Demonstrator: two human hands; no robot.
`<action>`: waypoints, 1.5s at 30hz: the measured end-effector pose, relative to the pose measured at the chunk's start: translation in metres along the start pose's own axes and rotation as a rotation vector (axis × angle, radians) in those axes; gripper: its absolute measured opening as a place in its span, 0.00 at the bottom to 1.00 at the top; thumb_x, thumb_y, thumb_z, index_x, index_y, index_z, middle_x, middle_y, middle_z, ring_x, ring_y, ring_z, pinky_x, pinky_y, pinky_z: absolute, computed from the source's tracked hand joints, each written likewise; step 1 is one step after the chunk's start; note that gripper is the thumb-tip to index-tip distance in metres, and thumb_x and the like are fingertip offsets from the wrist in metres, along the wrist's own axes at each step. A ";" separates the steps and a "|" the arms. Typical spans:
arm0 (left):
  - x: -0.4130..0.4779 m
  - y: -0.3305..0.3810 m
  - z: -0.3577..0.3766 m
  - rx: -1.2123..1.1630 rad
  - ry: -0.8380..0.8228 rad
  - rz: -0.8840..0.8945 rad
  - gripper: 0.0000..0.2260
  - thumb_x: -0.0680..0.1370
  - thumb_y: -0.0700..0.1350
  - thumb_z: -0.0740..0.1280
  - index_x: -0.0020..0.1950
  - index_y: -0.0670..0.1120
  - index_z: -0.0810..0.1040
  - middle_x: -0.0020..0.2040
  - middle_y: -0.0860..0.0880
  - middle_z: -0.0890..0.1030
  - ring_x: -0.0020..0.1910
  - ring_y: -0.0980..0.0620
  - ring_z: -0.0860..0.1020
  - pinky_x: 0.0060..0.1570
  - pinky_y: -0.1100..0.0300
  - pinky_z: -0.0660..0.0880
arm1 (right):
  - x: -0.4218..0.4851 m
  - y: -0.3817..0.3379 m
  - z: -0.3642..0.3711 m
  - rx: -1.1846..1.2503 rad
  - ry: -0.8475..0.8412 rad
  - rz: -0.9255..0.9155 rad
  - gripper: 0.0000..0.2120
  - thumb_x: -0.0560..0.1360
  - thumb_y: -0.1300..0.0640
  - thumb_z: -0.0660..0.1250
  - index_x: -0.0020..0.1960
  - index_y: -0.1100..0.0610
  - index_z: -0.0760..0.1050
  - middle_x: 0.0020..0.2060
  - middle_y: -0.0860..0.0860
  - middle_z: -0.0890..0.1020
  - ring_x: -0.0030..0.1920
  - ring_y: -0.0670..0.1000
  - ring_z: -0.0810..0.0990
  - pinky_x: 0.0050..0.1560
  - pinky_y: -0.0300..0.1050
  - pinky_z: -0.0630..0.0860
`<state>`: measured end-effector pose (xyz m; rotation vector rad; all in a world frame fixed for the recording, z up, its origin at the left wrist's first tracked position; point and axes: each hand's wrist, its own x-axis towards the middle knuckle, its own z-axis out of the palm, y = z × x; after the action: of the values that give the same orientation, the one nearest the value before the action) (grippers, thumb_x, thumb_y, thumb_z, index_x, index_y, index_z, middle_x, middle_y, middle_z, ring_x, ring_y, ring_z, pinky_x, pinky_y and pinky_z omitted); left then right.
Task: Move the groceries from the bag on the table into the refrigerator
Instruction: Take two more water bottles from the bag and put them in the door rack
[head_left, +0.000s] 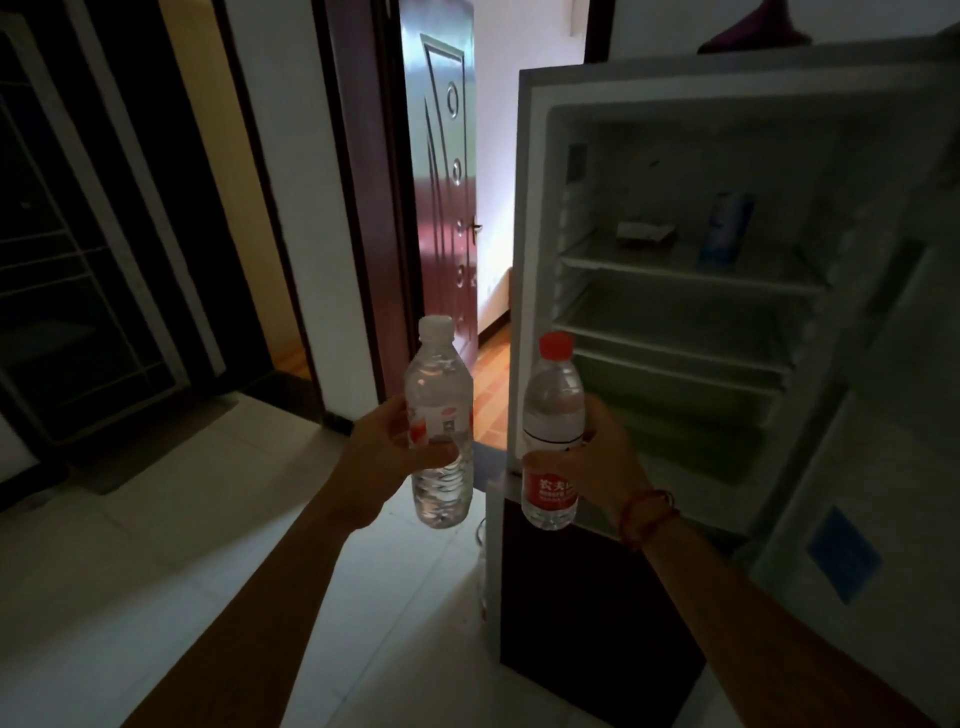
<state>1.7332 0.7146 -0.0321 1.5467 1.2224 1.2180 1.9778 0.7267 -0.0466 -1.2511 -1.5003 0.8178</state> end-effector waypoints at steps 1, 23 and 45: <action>0.016 -0.002 0.004 -0.015 -0.009 -0.004 0.24 0.69 0.36 0.76 0.63 0.46 0.76 0.54 0.50 0.84 0.53 0.53 0.83 0.48 0.61 0.79 | 0.011 0.003 -0.005 0.002 -0.001 0.010 0.29 0.64 0.61 0.80 0.57 0.45 0.71 0.50 0.45 0.81 0.51 0.46 0.81 0.46 0.38 0.77; 0.288 -0.040 0.173 -0.164 -0.741 0.051 0.23 0.67 0.40 0.77 0.60 0.52 0.76 0.56 0.52 0.83 0.57 0.54 0.81 0.61 0.45 0.76 | 0.111 0.084 -0.093 -0.221 0.654 0.244 0.30 0.64 0.58 0.81 0.62 0.53 0.73 0.52 0.44 0.81 0.50 0.38 0.80 0.44 0.30 0.75; 0.177 -0.015 0.320 -0.350 -1.504 0.112 0.24 0.67 0.34 0.78 0.57 0.52 0.78 0.54 0.50 0.85 0.54 0.49 0.83 0.56 0.46 0.78 | -0.083 0.038 -0.079 -0.455 1.361 0.639 0.41 0.58 0.49 0.82 0.67 0.53 0.69 0.56 0.51 0.83 0.57 0.52 0.82 0.59 0.54 0.80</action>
<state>2.0546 0.8831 -0.0797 1.6239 -0.0751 0.0572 2.0642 0.6490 -0.0801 -2.0319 -0.1380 -0.1508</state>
